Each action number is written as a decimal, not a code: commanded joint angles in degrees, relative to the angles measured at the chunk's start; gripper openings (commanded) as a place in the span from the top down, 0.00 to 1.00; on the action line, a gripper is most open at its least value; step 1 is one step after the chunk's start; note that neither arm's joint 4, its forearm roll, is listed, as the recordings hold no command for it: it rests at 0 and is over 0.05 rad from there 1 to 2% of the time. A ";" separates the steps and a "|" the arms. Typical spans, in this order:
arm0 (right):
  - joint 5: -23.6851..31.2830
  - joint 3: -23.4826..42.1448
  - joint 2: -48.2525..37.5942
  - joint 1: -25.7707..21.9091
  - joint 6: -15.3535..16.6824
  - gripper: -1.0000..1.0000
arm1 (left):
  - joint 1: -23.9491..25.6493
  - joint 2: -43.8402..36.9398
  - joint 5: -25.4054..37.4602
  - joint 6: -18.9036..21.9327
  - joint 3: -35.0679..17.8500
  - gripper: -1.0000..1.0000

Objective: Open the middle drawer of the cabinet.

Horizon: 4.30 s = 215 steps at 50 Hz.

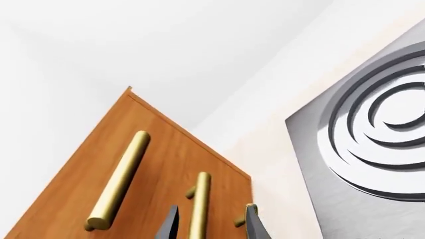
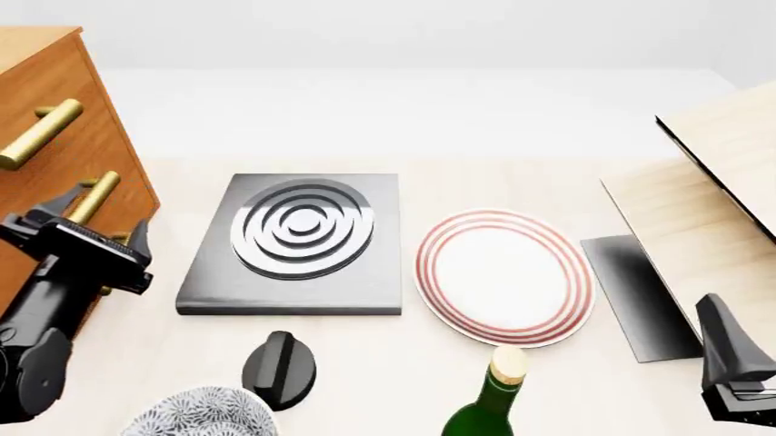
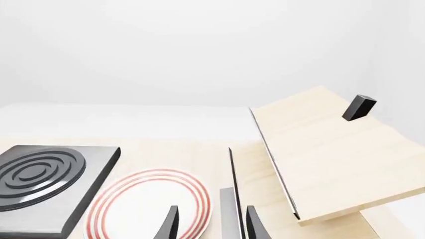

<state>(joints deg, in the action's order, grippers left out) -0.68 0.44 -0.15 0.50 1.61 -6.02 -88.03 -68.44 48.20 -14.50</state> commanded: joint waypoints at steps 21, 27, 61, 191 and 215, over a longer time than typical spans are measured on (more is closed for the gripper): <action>0.13 -0.10 0.04 -0.09 -0.33 0.00 | -7.14 -4.84 -1.45 3.22 -2.63 0.00; 0.12 -0.10 0.04 -0.09 -0.31 0.00 | -8.42 -6.15 -1.45 4.80 -3.95 0.00; 0.12 -0.10 0.04 -0.10 -0.30 0.00 | -11.03 -15.07 -1.46 12.45 -9.67 1.00; 0.13 -0.10 0.04 -0.10 -0.29 0.00 | 9.10 5.09 -1.46 25.59 5.63 0.00; 0.13 -0.10 0.04 -0.10 -0.32 0.00 | 12.70 87.90 70.30 12.78 14.49 0.00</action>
<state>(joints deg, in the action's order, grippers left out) -0.68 0.44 -0.15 0.50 1.61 5.77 -36.49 -31.39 66.14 -2.39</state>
